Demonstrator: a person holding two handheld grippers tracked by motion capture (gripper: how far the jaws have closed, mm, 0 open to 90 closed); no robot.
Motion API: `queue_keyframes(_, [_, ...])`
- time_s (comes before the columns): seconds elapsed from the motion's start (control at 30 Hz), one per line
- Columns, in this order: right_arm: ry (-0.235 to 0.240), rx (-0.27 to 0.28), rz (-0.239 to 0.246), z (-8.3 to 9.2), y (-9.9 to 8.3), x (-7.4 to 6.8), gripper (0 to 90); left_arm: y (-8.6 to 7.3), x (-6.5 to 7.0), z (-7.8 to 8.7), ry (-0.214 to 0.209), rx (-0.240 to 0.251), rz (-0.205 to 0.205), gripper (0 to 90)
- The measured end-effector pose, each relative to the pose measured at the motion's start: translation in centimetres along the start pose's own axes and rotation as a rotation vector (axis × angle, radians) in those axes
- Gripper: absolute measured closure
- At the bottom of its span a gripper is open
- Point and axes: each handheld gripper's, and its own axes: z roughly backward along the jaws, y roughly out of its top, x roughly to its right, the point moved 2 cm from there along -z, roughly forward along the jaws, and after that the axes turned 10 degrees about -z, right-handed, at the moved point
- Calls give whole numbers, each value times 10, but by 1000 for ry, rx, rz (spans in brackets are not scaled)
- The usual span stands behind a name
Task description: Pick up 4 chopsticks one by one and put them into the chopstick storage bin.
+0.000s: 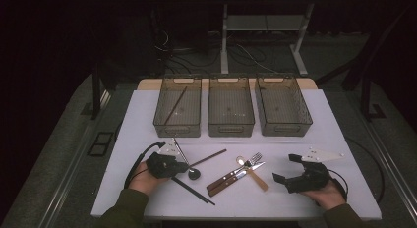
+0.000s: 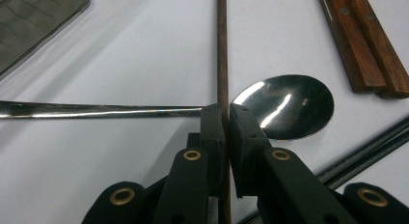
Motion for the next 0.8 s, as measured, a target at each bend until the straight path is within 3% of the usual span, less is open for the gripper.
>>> queue_keyframes(0.43, [0, -2, 1, 0, 0, 0, 23, 2, -2, 4, 0, 15, 8, 847])
queue_keyframes(0.63, [0, -1, 2, 0, 0, 0, 23, 4, -3, 12, 26, 59, 53, 847])
queue_keyframes(0.8, [1, -1, 1, 0, 0, 0, 23, 5, -4, 21, 52, 68, 75, 846])
